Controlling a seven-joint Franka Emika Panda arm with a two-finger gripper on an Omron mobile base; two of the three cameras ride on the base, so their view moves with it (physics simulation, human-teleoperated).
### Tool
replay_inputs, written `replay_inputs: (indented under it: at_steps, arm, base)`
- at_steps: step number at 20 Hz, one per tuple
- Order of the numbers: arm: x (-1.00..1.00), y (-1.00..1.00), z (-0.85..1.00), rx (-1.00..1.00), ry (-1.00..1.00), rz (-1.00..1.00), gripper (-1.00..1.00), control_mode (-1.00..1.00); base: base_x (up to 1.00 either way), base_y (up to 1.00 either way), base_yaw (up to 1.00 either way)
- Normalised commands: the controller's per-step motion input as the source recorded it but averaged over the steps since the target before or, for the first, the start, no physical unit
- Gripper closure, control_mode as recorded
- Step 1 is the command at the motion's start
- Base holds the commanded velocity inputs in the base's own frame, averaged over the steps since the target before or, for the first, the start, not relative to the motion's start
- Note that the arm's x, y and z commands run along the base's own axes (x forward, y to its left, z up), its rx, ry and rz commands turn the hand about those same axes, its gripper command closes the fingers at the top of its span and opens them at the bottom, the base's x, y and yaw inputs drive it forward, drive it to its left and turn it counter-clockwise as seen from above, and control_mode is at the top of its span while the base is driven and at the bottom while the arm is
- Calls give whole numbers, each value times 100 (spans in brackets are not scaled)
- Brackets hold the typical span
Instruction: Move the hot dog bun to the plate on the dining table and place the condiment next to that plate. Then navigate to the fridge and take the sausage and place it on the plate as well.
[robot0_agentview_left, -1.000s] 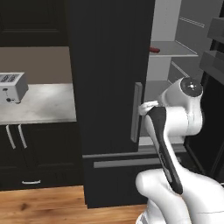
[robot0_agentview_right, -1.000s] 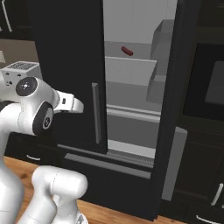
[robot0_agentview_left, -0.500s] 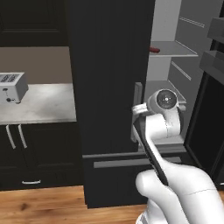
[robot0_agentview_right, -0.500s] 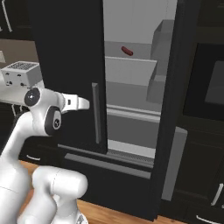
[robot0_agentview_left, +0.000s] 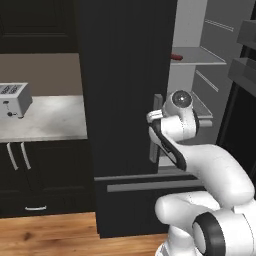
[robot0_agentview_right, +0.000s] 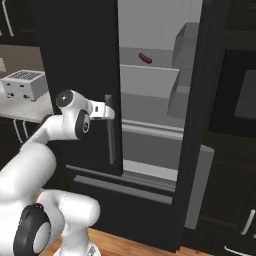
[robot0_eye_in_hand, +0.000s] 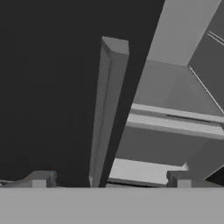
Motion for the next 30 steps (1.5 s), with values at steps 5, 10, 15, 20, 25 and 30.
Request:
replay_inputs:
  at_steps: [5, 10, 15, 20, 25, 30]
  arm:
    - [80, 0, -16, 4, 5, 0, -100, -100]
    - [63, -2, -36, 2, -1, 0, -100, -100]
    - [45, -14, -52, 4, -12, 0, -100, -100]
    - [43, -6, -39, 1, -20, 0, 100, -100]
    - [8, 5, -6, 0, -16, 0, 100, -100]
    - [-48, 34, 21, 0, 0, 3, 100, -100]
  base:
    - [0, 0, 0]
    - [0, 0, 0]
    - [0, 0, 0]
    - [0, 0, 0]
    - [0, 0, 0]
    - [0, 0, 0]
